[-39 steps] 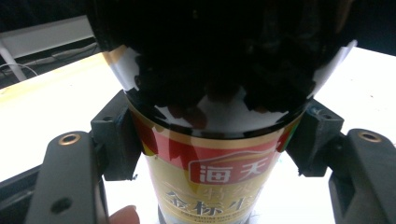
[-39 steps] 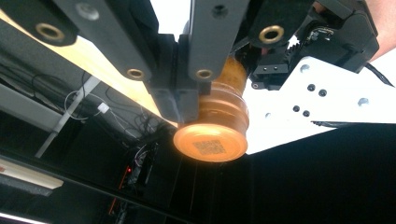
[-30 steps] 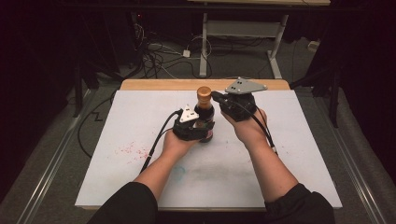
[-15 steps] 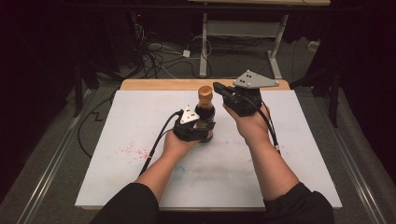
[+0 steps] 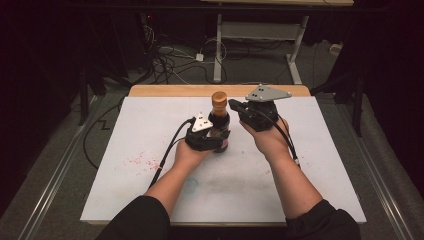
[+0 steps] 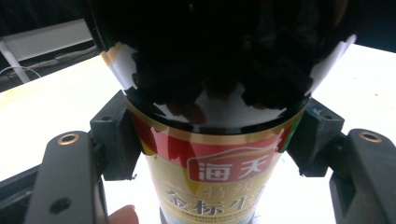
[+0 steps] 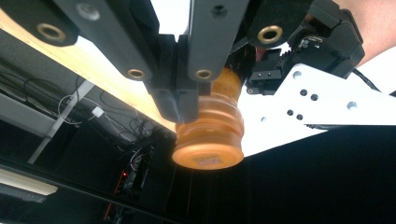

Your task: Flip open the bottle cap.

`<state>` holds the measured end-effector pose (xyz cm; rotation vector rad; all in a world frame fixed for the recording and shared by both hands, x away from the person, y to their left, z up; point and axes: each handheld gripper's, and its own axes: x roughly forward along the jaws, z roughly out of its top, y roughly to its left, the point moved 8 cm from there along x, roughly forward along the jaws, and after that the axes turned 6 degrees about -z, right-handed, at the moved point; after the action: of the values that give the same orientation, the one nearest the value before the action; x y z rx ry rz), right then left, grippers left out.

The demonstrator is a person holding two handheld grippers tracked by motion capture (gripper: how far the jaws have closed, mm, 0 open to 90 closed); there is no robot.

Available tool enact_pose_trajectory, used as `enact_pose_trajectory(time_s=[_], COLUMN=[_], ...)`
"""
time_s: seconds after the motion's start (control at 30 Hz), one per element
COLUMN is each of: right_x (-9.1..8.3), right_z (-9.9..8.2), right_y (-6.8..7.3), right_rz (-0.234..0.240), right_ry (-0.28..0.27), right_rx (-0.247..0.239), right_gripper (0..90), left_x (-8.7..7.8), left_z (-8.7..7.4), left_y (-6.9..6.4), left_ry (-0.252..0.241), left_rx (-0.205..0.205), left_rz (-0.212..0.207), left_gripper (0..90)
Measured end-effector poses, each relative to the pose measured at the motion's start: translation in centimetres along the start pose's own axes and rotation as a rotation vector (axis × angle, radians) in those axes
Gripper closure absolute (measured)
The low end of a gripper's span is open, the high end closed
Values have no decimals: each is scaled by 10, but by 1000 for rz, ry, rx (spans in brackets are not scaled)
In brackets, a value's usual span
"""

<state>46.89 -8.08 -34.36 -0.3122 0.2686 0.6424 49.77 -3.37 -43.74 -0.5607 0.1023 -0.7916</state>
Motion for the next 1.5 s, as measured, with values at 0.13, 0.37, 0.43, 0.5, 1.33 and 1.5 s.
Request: enact_pose_trajectory(time_s=[0.13, 0.37, 0.43, 0.5, 1.33, 1.5], right_x=[1, 3, 3, 3, 3, 3], right_z=[0, 4, 5, 5, 13, 14], right_y=[1, 3, 4, 4, 4, 4], right_rz=[0, -7, -8, -10, -11, -12], right_ry=[10, 20, 23, 24, -8, -11], right_rx=[-10, -28, -31, -30, 1, 2], right_gripper=[900, 900, 900, 900, 900, 900], left_x=[0, 0, 0, 0, 0, 0], left_z=[0, 0, 0, 0, 1, 1], left_y=[0, 0, 0, 0, 0, 0], left_ry=[0, 1, -1, -2, -18, -19], left_rx=[0, 0, -3, -4, -14, -15], left_rz=[0, 1, 2, 3, 1, 1], left_gripper=[286, 286, 287, 287, 287, 287])
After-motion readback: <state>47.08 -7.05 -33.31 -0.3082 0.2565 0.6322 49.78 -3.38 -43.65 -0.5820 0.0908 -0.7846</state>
